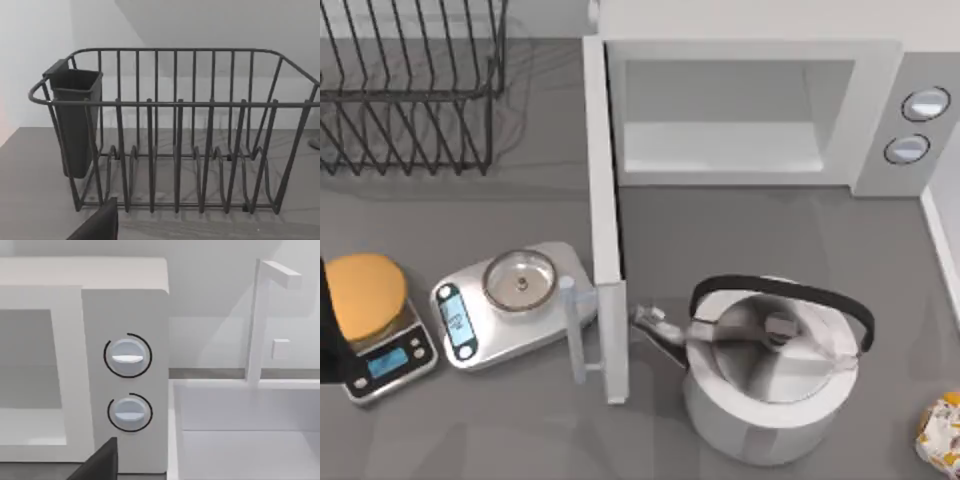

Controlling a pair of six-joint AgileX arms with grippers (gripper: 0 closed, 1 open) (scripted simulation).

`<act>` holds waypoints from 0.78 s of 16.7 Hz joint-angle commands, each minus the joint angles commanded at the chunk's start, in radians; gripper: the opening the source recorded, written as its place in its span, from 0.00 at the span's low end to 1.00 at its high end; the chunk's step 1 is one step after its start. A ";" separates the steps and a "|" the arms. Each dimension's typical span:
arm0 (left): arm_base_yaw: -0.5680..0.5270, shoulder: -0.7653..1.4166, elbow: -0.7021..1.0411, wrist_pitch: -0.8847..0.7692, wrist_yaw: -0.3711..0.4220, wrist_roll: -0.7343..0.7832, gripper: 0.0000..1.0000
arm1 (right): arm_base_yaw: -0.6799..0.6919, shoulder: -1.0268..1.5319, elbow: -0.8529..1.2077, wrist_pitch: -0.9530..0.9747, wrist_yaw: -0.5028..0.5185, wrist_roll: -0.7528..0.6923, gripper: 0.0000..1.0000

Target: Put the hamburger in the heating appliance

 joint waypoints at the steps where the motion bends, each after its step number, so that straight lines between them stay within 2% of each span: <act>1: 0.000 0.000 0.000 0.000 0.000 0.000 1.00 | 0.000 0.000 0.000 0.000 0.000 0.000 1.00; 6: 0.000 0.000 0.000 0.000 0.000 0.000 1.00 | 0.000 0.101 0.023 -0.094 -0.013 -0.088 1.00; 13: 0.000 0.000 0.000 0.000 0.000 0.000 1.00 | 0.045 0.586 0.216 -0.502 -0.035 -0.378 1.00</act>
